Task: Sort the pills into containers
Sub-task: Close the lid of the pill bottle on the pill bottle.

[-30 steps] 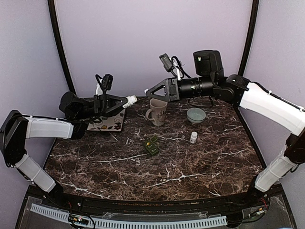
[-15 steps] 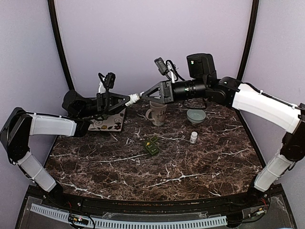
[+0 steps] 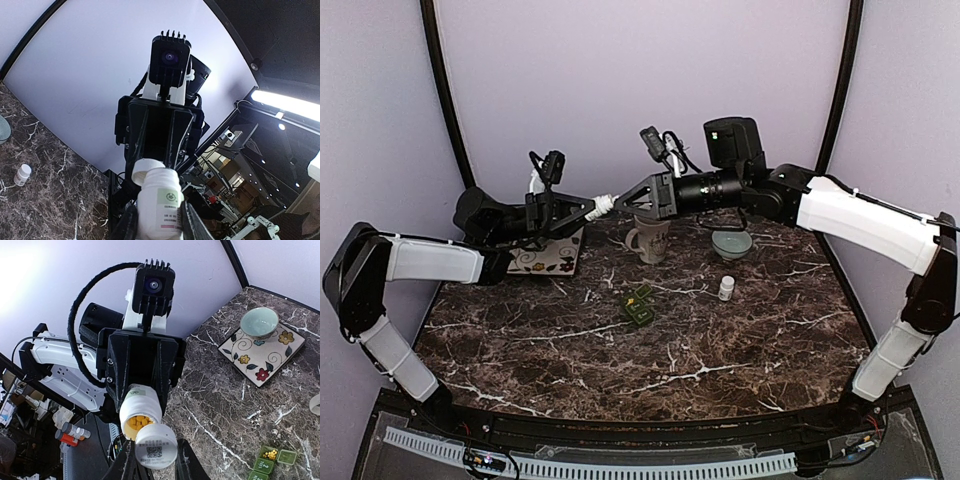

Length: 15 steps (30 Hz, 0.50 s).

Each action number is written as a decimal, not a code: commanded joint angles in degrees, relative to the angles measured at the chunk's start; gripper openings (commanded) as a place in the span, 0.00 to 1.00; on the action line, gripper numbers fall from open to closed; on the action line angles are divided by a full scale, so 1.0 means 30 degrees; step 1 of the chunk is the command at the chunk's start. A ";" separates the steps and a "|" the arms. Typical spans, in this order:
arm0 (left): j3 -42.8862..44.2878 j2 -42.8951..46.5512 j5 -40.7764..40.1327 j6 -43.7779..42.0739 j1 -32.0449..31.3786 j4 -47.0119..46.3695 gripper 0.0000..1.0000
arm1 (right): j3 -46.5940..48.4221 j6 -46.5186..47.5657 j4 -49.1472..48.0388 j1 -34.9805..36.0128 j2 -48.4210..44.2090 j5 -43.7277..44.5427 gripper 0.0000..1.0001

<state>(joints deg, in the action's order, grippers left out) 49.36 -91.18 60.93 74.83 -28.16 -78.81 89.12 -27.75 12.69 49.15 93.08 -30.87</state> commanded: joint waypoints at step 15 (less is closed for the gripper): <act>0.0376 0.0046 0.0147 -0.0062 -0.0112 -0.0777 0.02 | 0.0522 -0.0574 -0.1367 -0.0149 -0.0045 -0.0208 0.01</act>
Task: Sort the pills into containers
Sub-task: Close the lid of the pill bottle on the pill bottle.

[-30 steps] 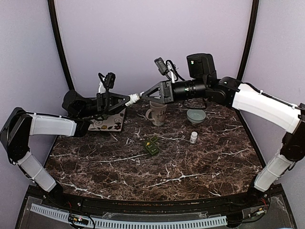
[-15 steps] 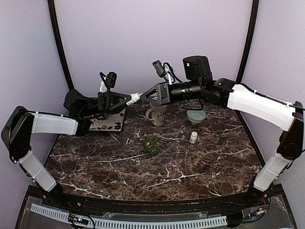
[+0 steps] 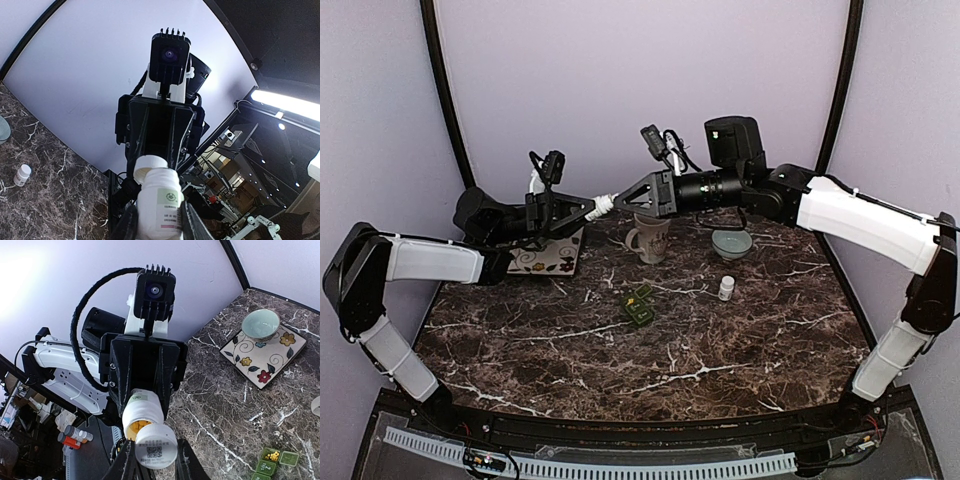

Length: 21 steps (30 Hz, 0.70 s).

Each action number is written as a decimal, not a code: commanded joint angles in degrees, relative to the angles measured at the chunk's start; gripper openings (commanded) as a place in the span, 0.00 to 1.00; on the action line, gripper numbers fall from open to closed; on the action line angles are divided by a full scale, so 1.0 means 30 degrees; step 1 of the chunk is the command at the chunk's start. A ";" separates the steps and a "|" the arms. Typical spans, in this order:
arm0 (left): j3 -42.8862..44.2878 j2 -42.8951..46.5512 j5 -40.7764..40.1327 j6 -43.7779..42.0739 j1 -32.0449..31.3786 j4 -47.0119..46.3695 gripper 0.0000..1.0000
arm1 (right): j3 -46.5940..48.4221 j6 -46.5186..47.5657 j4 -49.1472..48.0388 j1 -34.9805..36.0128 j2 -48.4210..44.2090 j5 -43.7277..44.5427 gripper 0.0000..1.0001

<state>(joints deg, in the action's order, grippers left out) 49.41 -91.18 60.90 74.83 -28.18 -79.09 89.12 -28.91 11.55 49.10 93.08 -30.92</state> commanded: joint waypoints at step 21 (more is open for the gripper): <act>0.0530 -0.0121 0.0129 -0.0304 -0.0145 -0.0356 0.02 | 0.0992 -0.0265 -0.0937 -0.0071 0.0008 -0.0414 0.00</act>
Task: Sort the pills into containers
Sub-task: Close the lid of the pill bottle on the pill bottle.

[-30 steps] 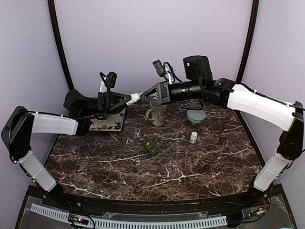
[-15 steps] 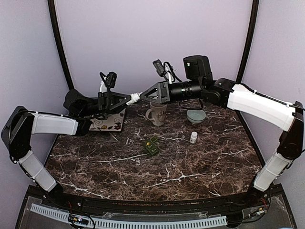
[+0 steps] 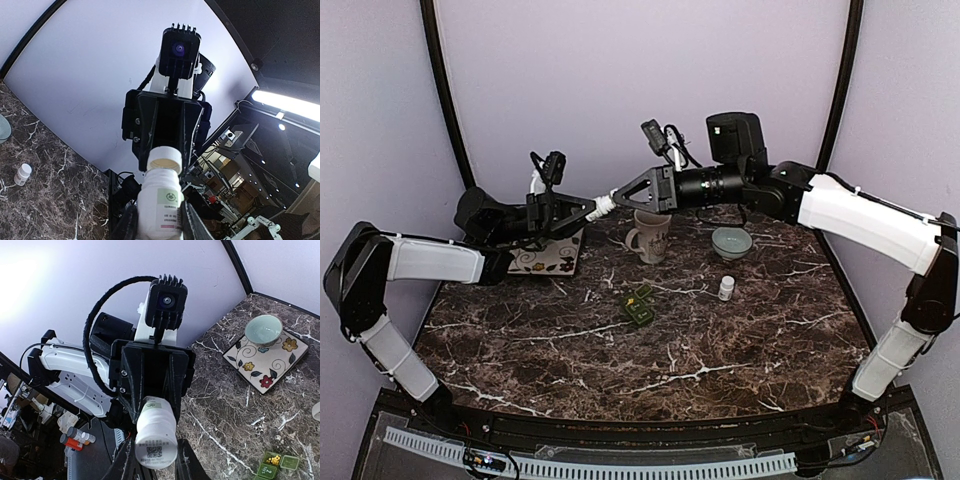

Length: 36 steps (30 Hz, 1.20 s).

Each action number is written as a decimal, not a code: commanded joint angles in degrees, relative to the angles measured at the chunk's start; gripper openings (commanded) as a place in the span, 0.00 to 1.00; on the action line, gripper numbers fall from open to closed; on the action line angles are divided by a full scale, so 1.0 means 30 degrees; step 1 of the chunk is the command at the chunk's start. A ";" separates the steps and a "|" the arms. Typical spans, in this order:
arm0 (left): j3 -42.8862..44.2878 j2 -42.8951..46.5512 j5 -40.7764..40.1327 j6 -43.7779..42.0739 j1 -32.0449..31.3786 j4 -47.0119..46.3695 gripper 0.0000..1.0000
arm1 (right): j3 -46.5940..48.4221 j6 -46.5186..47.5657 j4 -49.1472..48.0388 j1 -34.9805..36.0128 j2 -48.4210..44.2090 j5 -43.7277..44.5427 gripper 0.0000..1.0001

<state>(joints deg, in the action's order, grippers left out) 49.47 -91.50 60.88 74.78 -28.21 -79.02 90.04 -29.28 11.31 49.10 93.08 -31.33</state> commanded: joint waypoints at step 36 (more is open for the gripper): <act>0.1627 -0.0452 -0.0004 -0.0146 -0.0422 -0.0380 0.02 | 0.0616 0.0356 -0.0452 0.0301 0.0684 -0.0091 0.00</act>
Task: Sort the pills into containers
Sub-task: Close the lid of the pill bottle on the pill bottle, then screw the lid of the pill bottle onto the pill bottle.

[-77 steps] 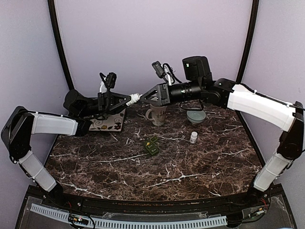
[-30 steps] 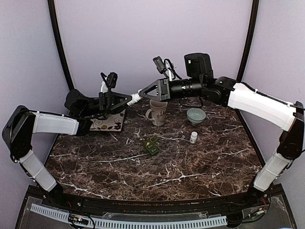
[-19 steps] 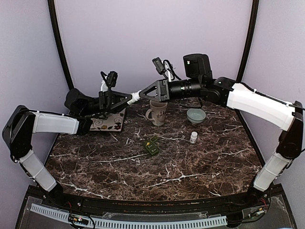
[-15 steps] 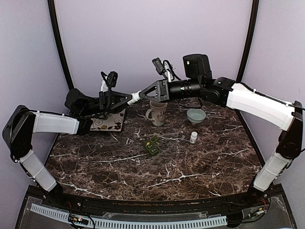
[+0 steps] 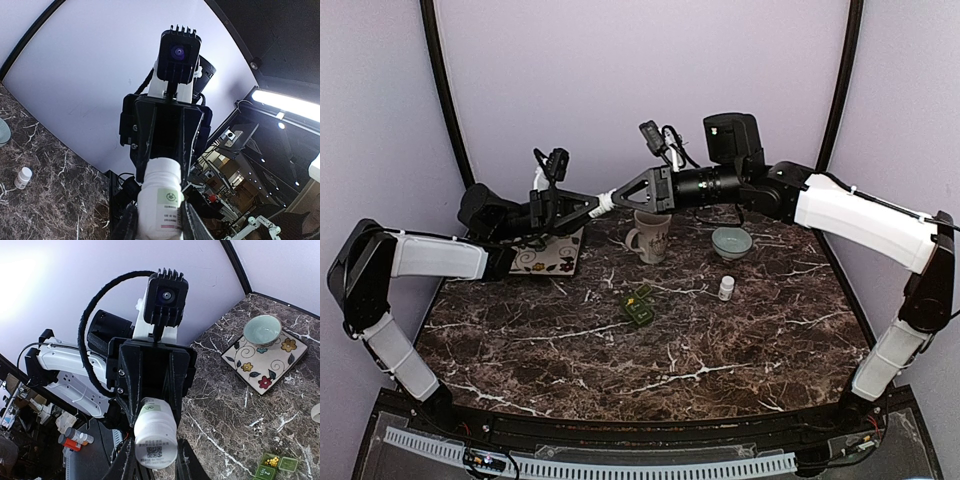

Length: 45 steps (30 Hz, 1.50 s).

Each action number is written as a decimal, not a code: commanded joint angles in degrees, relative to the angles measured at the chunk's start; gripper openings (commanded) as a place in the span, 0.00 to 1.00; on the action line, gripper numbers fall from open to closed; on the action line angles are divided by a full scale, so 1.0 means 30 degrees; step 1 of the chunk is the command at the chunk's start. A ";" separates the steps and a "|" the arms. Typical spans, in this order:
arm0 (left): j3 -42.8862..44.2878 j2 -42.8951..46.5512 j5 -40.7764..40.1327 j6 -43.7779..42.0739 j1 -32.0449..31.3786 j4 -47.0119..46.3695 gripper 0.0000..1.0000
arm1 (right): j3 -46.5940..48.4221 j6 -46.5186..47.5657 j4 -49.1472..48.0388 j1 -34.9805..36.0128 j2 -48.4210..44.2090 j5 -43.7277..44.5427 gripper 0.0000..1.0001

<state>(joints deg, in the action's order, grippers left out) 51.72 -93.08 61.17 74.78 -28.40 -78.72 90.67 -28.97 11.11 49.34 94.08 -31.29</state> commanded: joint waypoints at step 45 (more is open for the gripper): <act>0.3955 0.1036 -0.2647 -0.6124 -0.2175 0.5912 0.02 | 0.0995 -0.0550 0.0062 0.0362 0.1267 0.0164 0.00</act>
<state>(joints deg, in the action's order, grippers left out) 60.62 -92.14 54.30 59.88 -30.44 -63.07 93.86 -29.50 10.22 47.97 93.73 -25.54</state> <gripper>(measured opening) 0.249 0.207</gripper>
